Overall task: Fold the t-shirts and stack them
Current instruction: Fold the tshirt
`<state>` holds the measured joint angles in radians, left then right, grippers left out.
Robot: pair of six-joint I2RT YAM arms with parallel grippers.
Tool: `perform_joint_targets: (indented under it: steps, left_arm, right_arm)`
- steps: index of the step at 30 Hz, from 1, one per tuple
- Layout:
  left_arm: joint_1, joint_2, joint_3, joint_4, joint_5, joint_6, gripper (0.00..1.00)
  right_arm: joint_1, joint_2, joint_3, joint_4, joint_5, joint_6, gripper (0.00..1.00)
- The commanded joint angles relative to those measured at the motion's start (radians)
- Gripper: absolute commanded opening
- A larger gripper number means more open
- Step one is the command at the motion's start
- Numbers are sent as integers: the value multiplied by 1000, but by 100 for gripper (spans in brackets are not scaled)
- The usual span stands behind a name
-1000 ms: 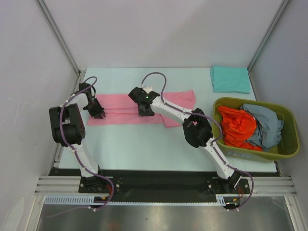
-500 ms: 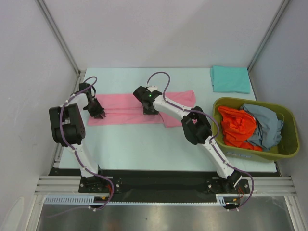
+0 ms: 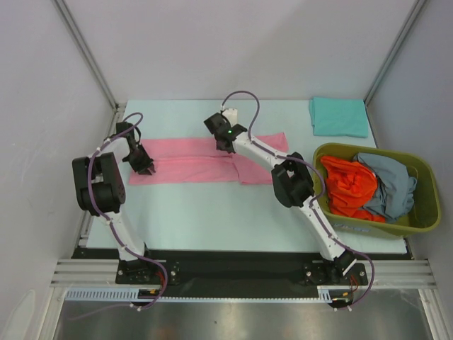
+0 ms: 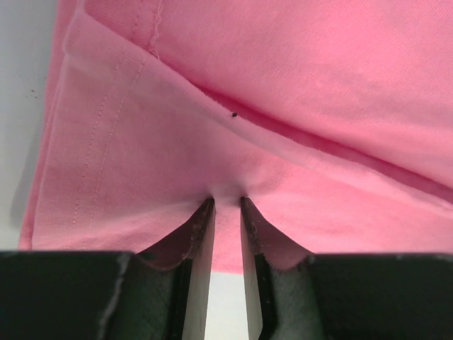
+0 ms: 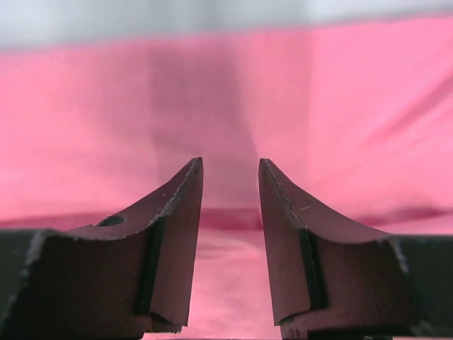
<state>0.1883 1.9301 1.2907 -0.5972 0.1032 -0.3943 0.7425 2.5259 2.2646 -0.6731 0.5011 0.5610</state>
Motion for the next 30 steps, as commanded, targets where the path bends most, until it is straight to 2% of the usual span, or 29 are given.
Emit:
perform_joint_targets:
  steps: [1,5,9,13,17,22,30]
  left_arm:
    - [-3,26,-31,13,-62,12,27]
    - [-1,-12,-24,13,-25,9,27]
    - [-3,-48,5,13,45,-3,27]
    - [-4,-77,22,13,78,-41,27]
    - [-3,-85,42,27,76,-52,27]
    - [0,50,139,7,86,-46,26]
    - [0,164,229,-1,64,-23,25]
  right_arm:
    - [-3,-51,76,72,60,-58,43]
    - [15,-122,44,29,4,-81,43]
    - [20,-165,-17,-69,-76,-7,42]
    - [52,-249,-207,30,-130,17,41]
    - [57,-225,-223,20,-165,43,40]
    - [55,-177,-217,14,-185,68,38]
    - [37,-136,-220,4,-188,82,38]
